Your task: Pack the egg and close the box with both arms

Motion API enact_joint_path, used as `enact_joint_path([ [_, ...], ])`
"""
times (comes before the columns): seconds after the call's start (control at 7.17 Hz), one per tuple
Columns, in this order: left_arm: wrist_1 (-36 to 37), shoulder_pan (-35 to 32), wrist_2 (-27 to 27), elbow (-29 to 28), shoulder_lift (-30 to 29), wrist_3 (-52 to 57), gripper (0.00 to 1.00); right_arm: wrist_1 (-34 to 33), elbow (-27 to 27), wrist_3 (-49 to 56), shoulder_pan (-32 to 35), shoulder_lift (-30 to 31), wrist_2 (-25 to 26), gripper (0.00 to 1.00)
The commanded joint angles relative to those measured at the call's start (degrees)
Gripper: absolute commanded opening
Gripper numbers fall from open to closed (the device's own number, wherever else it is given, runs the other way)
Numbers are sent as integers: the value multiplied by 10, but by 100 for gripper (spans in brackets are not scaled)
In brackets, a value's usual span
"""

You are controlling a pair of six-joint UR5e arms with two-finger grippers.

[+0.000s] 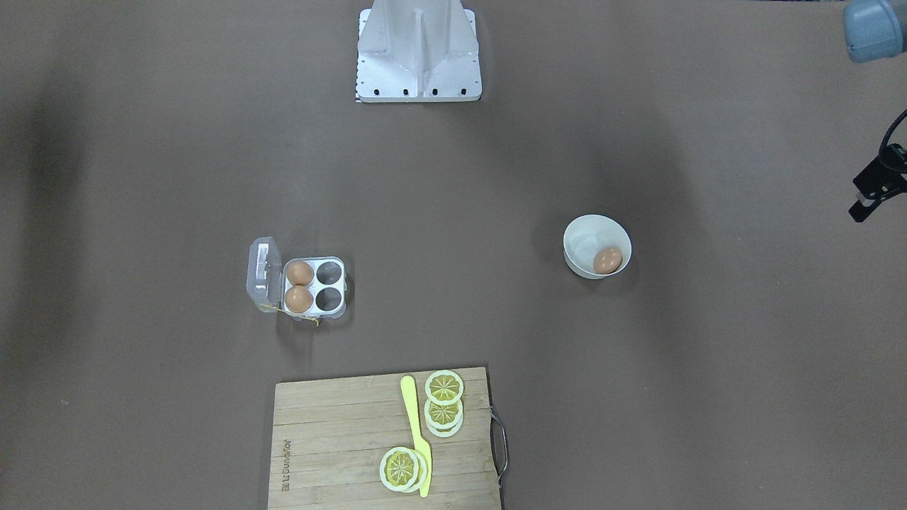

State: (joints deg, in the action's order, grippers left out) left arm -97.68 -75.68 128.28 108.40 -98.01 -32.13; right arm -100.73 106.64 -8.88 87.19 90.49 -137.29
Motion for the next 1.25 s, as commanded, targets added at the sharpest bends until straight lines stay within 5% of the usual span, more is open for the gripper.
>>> enact_joint_path([
  [0.0, -21, 56, -4, 3, -20, -36, 98, -1, -7, 0, 0, 0, 0, 100],
  [0.28, -7, 114, -14, 1, -89, -62, 98, -3, -11, -1, 0, 0, -3, 100],
  [0.56, 63, 193, -113, 1, -142, -124, 98, -3, -12, 0, 0, -1, -11, 100],
  [1.12, 43, 303, -181, -34, -147, -161, 98, -1, -13, -2, 0, 0, -23, 100],
])
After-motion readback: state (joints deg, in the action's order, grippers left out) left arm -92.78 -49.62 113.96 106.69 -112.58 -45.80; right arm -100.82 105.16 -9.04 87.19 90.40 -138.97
